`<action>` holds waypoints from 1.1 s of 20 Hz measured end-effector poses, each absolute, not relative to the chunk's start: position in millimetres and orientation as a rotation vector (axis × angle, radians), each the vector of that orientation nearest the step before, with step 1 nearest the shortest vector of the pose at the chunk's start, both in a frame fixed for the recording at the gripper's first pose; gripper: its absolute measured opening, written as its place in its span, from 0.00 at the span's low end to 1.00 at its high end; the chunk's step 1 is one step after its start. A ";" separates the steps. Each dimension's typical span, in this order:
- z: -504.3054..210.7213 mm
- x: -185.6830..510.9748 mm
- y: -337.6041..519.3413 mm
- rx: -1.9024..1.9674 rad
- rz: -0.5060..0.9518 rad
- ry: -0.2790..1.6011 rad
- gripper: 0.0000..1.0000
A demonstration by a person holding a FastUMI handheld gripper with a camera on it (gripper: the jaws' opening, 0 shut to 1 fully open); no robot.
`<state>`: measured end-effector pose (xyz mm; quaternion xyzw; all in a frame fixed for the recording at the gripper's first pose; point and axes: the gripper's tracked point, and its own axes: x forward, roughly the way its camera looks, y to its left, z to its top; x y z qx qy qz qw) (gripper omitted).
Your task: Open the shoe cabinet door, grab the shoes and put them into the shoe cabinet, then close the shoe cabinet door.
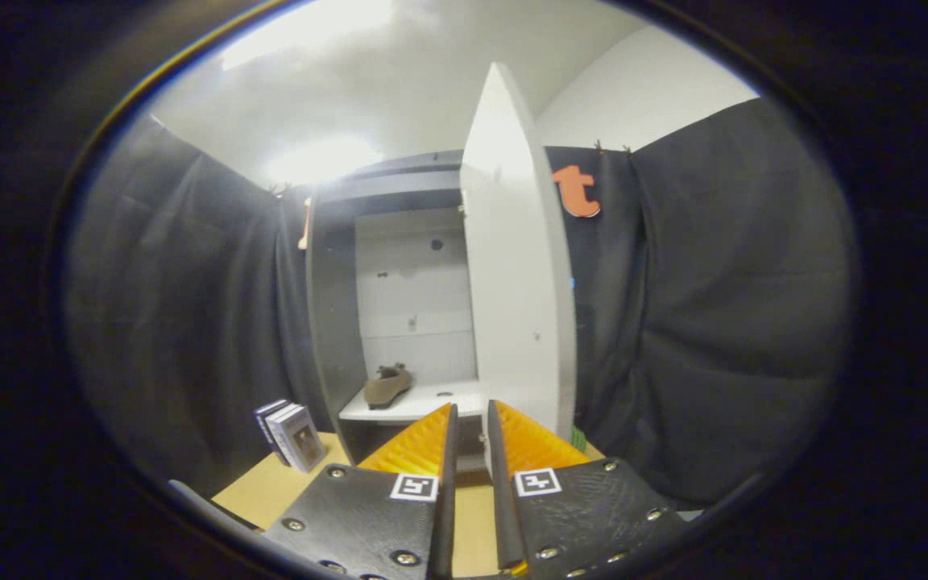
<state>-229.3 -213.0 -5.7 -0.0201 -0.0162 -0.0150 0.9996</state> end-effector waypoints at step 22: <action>-371.0 -120.9 -129.1 -0.060 0.119 0.505 0.28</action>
